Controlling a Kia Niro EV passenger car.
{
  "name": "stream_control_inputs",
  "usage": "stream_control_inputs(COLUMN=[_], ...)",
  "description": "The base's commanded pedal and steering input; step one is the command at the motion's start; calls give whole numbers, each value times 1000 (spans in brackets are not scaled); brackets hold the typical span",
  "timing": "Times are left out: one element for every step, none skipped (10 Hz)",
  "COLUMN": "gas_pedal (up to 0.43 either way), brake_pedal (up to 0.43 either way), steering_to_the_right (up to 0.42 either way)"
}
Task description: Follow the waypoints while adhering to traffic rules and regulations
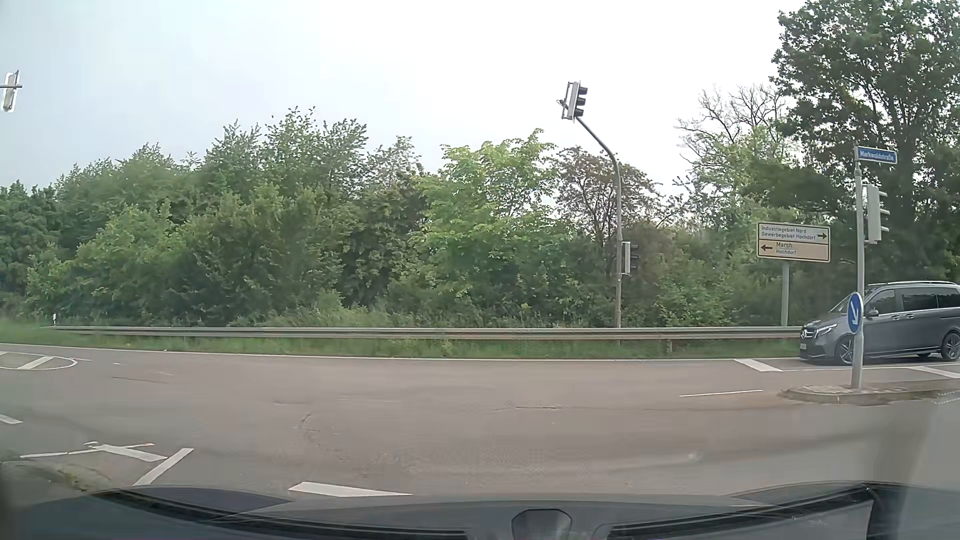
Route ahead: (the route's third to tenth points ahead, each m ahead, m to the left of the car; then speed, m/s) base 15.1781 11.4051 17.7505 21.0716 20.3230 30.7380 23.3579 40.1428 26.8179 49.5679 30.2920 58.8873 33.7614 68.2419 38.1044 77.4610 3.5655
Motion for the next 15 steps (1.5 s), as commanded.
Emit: stream_control_inputs(gas_pedal=[189,189,189,189,189,177,177,157,150,138,138,138,138,138,138], brake_pedal=[0,0,0,0,0,0,0,0,0,0,0,0,0,0,0], steering_to_the_right=[-113,-123,-134,-145,-154,-160,-167,-176,-191,-203,-216,-225,-236,-250,-260])
